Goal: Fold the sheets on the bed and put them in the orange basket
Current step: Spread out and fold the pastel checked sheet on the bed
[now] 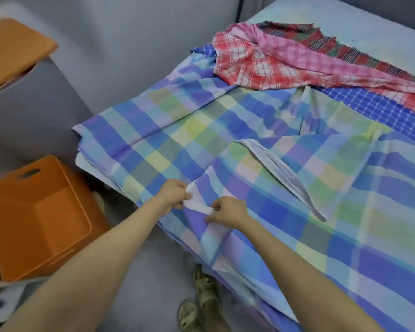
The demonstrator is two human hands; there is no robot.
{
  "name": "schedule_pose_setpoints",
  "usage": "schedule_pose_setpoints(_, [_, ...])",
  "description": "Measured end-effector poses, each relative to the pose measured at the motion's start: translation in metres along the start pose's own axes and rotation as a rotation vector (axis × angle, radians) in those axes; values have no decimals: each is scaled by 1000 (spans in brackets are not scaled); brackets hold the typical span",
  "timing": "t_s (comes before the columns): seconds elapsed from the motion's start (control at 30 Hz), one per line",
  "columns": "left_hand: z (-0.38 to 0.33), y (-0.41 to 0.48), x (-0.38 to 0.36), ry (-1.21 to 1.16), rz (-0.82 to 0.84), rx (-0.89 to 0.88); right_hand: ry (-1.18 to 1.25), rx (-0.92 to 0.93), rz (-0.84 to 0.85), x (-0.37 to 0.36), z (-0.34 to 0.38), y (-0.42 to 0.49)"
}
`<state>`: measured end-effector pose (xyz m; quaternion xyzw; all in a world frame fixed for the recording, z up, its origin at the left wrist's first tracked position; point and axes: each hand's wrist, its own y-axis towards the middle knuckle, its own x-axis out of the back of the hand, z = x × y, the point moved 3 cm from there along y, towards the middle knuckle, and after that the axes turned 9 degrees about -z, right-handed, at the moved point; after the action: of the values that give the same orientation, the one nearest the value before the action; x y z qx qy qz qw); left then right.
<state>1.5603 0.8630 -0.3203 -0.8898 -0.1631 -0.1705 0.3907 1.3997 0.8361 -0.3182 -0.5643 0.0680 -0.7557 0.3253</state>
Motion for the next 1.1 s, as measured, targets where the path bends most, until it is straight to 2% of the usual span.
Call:
schedule_pose_setpoints(0.2, [-27, 44, 40, -166, -116, 23, 110, 127, -24, 45, 39, 31])
schedule_pose_setpoints(0.33, [-52, 76, 84, -261, -102, 32, 346, 107, -87, 57, 79, 69])
schedule_pose_setpoints(0.4, [-48, 91, 105, -257, -95, 89, 353, 101, -78, 46, 97, 87])
schedule_pose_setpoints(0.5, [-13, 126, 153, -274, -259, 192, 308, 41, -64, 13, 127, 116])
schedule_pose_setpoints(0.63, [60, 170, 223, -381, -457, 385, 236, -136, -53, -27, 154, 155])
schedule_pose_setpoints(0.73, [109, 210, 268, -303, -555, 475, 98, -180, 4, -43, 177, 185])
schedule_pose_setpoints(0.8, [134, 233, 282, -206, -597, 500, 35, -179, -29, -42, 191, 197])
schedule_pose_setpoints(0.87, [151, 261, 298, -121, -570, 508, 64, -145, -100, -49, 224, 219])
schedule_pose_setpoints(0.93, [160, 286, 309, -143, -526, 508, 161, -65, -164, -60, 267, 240])
schedule_pose_setpoints(1.0, [165, 305, 313, -404, -474, 537, 217, 34, -197, -77, 306, 269])
schedule_pose_setpoints(1.1, [174, 327, 309, -858, -206, 645, 219, 145, -183, -110, 356, 312])
